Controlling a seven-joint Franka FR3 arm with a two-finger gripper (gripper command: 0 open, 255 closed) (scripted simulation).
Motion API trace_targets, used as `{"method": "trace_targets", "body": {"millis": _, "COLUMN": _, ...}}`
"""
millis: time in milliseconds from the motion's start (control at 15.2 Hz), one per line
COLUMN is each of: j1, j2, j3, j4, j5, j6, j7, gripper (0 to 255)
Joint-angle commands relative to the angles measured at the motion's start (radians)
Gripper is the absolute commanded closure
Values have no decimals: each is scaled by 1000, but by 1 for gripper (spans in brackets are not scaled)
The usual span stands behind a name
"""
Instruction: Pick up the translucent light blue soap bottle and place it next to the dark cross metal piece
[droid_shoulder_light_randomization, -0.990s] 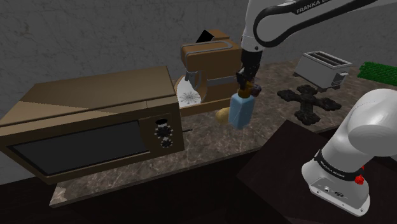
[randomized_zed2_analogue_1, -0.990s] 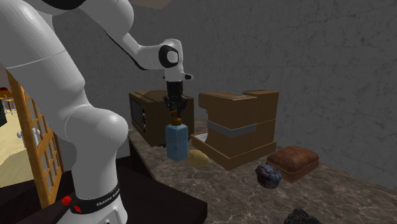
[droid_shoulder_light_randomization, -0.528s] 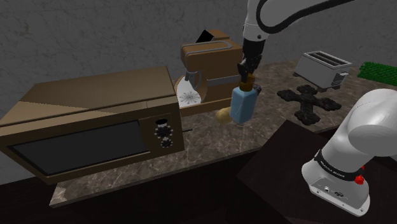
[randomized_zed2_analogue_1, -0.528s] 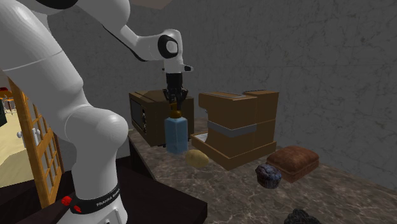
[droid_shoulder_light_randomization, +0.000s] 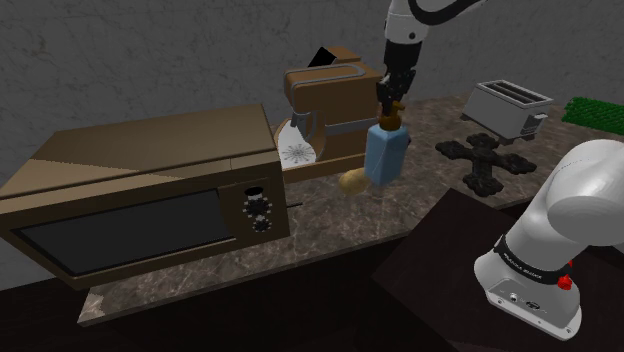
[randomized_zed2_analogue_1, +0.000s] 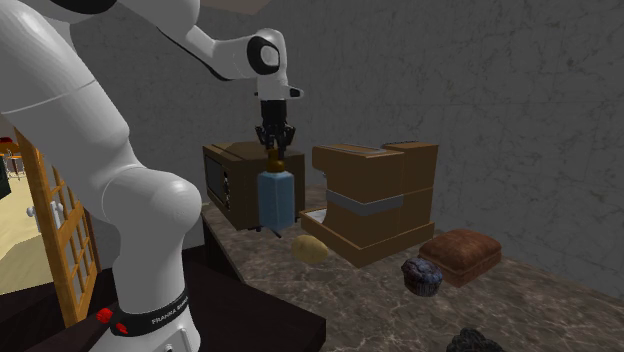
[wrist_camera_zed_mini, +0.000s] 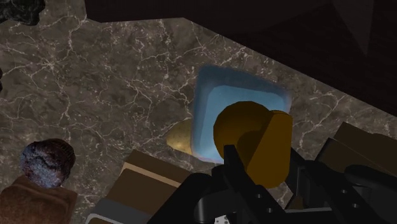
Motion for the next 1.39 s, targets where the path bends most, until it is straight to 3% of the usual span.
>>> {"method": "trace_targets", "body": {"millis": 0, "j1": 0, "j2": -3, "j3": 1, "j4": 27, "j5": 0, "j6": -30, "j7": 1, "gripper": 255}}
{"method": "trace_targets", "body": {"millis": 1320, "j1": 0, "j2": 21, "j3": 1, "j4": 318, "j5": 0, "j6": -296, "j7": -1, "gripper": 255}}
